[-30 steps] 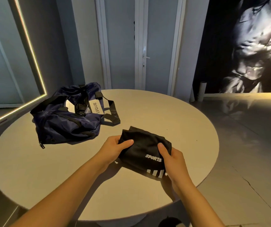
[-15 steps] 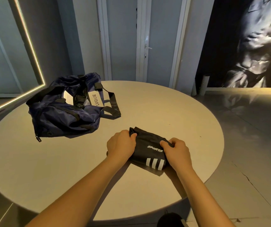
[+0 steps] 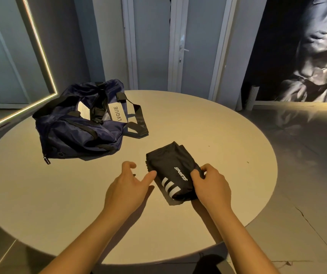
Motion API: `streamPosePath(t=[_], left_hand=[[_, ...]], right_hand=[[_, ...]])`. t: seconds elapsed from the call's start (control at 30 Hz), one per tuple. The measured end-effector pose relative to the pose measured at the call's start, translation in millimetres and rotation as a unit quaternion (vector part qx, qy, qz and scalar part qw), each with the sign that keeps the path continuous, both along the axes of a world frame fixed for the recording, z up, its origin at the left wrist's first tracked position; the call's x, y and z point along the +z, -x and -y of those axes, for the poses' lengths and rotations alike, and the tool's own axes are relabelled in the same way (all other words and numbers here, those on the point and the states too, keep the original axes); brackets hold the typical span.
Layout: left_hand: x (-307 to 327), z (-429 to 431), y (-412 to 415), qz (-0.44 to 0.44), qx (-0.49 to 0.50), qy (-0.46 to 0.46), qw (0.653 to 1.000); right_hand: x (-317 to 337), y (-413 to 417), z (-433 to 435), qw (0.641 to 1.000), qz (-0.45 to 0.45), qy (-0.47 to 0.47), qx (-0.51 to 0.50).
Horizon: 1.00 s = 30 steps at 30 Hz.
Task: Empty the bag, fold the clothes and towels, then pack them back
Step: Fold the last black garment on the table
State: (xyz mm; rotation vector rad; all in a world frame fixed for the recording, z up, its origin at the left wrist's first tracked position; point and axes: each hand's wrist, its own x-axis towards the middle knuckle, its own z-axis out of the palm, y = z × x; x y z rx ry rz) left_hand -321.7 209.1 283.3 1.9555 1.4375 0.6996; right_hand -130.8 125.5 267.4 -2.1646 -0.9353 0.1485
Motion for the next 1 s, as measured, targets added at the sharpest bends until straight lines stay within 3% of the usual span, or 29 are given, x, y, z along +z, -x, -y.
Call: streamPosePath(t=[0.17, 0.27, 0.37, 0.5, 0.6, 0.73, 0.8, 0.87, 0.93, 1.0], left_hand=[[8.6, -2.4, -13.6, 0.184, -0.010, 0.153, 0.971], [11.1, 5.1, -27.8, 0.257, -0.044, 0.181, 0.948], [8.0, 12.4, -34.9, 0.294, -0.053, 0.183, 0.936], [10.7, 13.5, -27.1, 0.317, -0.071, 0.213, 0.921], [17.3, 10.1, -13.4, 0.331, -0.079, 0.215, 0.916], [33.5, 9.2, 3.4, 0.348, -0.129, 0.219, 0.902], [44.4, 8.2, 12.7, 0.352, -0.149, 0.216, 0.899], [53.2, 3.5, 23.7, 0.350, -0.149, 0.213, 0.900], [60.2, -1.0, 35.5, 0.344, -0.124, 0.197, 0.910], [63.3, -5.8, 45.7, 0.335, -0.104, 0.160, 0.923]], right_hand=[[-4.6, 22.1, 1.0, 1.000, 0.030, 0.003, -0.002], [-6.1, 34.7, 5.8, 1.000, 0.027, -0.001, 0.006], [-4.7, 40.5, 10.6, 1.000, -0.008, -0.016, 0.015], [0.3, 37.4, 18.1, 0.990, -0.120, -0.051, 0.059], [18.3, 34.5, 24.8, 0.951, -0.286, -0.069, 0.099], [42.4, 38.8, 24.7, 0.827, -0.495, -0.145, 0.223], [52.2, 45.9, 21.2, 0.758, -0.570, -0.188, 0.257], [57.6, 49.6, 12.2, 0.714, -0.610, -0.219, 0.266], [61.6, 55.2, -2.5, 0.720, -0.602, -0.239, 0.250], [63.6, 64.2, -18.3, 0.758, -0.565, -0.249, 0.209]])
